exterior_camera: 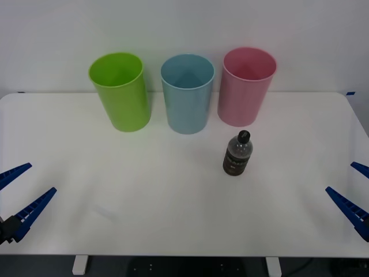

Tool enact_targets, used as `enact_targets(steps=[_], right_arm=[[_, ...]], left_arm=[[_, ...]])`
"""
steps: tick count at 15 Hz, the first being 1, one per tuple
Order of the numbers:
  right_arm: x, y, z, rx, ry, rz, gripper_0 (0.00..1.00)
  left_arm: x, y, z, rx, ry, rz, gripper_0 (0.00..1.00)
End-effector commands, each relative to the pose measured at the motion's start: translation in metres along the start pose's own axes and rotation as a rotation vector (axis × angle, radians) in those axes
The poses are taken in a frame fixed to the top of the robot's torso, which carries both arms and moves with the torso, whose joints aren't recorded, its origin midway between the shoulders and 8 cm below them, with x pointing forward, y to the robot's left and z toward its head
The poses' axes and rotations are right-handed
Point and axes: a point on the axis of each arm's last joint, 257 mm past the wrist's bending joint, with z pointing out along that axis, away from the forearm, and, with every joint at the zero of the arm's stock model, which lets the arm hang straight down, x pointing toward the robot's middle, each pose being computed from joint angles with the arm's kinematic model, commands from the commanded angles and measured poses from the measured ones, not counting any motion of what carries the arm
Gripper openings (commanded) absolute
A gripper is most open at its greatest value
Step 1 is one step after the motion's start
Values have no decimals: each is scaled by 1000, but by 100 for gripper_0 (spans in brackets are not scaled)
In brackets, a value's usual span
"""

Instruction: Grasp the object on the table and drop it into the matching bin: aluminum can to the light blue bin, PET bottle to the pink bin.

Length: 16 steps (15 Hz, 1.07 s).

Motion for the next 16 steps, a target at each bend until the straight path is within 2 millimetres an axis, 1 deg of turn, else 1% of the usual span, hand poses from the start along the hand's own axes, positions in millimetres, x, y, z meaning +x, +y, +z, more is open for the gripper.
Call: enact_targets(steps=[1, 2, 3, 6, 9, 12, 16], right_arm=[[0, 0, 0, 0, 0, 0, 100], [9, -2, -7, 27, 5, 25, 100], [6, -2, -7, 26, 3, 18, 100], [7, -2, -6, 25, 5, 19, 100], [14, -2, 3, 23, 15, 22, 100], [28, -4, 15, 17, 18, 29, 100], [47, -5, 29, 8, 27, -46, 100]], left_arm=[[0, 0, 0, 0, 0, 0, 100], [0, 0, 0, 0, 0, 0, 100], [0, 0, 0, 0, 0, 0, 100], [0, 0, 0, 0, 0, 0, 100], [0, 0, 0, 0, 0, 0, 100], [0, 0, 0, 0, 0, 0, 100], [0, 0, 0, 0, 0, 0, 100]])
